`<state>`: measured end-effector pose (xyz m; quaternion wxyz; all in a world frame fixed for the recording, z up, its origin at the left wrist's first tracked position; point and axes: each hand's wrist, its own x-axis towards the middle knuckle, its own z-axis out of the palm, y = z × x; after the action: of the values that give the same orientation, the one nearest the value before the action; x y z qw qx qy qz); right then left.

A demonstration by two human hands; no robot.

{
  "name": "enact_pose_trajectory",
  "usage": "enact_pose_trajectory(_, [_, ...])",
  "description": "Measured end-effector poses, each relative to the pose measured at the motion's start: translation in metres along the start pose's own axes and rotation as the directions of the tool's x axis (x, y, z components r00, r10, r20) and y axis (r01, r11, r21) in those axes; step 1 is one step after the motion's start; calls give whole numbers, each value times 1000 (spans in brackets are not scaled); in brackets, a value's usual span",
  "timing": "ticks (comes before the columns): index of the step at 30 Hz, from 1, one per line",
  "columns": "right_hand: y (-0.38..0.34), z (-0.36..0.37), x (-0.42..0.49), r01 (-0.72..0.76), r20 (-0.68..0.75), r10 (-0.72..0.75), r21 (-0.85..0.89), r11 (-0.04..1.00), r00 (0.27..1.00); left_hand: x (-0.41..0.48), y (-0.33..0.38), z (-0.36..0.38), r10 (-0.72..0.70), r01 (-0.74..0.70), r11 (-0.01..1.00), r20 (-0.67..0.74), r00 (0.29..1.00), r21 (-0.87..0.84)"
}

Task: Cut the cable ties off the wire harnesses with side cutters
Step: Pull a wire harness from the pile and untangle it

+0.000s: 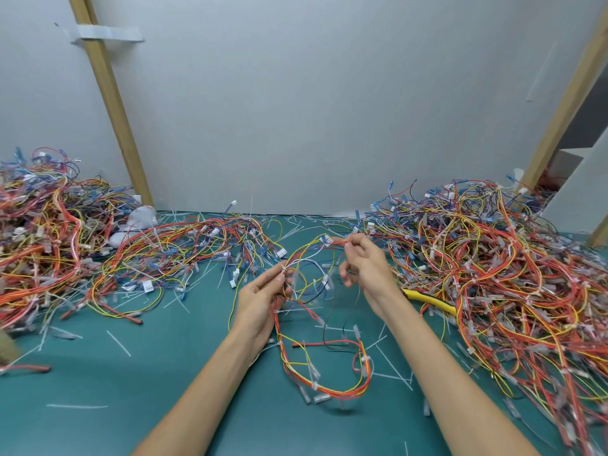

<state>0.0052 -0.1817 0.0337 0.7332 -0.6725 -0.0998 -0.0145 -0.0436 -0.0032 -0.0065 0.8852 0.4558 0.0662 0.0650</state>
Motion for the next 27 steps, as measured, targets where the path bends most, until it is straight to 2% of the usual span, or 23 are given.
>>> enact_pose_trajectory(3, [4, -3, -4, 104, 15, -104, -271, 957, 994, 3, 1, -1, -3, -1, 998, -70, 998, -56])
enact_pose_trajectory(5, [9, -6, -4, 140, -19, -175, -511, 848, 984, 5, 2, -3, -9, -3, 993, -93, 996, -118])
enact_pose_trajectory(7, [16, -10, -5, 108, -49, -180, -642, 759, 982, 8, 1, -6, -13, 2, 991, -84, 996, -137])
enact_pose_trajectory(9, [23, -15, -7, 38, -81, -121, -659, 751, 989, 9, 0, -7, -2, -2, 997, -42, 999, -78])
enact_pose_trajectory(13, [32, -21, -8, -9, -140, -121, -688, 726, 983, 5, -1, -10, 77, -109, 965, 138, 987, 239])
enact_pose_trajectory(16, [31, -21, -9, 5, -115, -133, -734, 679, 984, 0, 1, -9, 165, -261, 854, 242, 956, 451])
enact_pose_trajectory(19, [25, -26, -13, 50, -36, -125, -780, 624, 992, -3, 3, -9, 287, -374, 721, 240, 927, 583])
enact_pose_trajectory(22, [11, -41, -16, 92, 3, -151, -807, 584, 989, -3, 5, -13, 348, -417, 613, 245, 905, 671])
enact_pose_trajectory(27, [-11, -64, -22, 87, 26, -132, -873, 479, 991, -3, 8, -13, 379, -417, 615, 212, 901, 670])
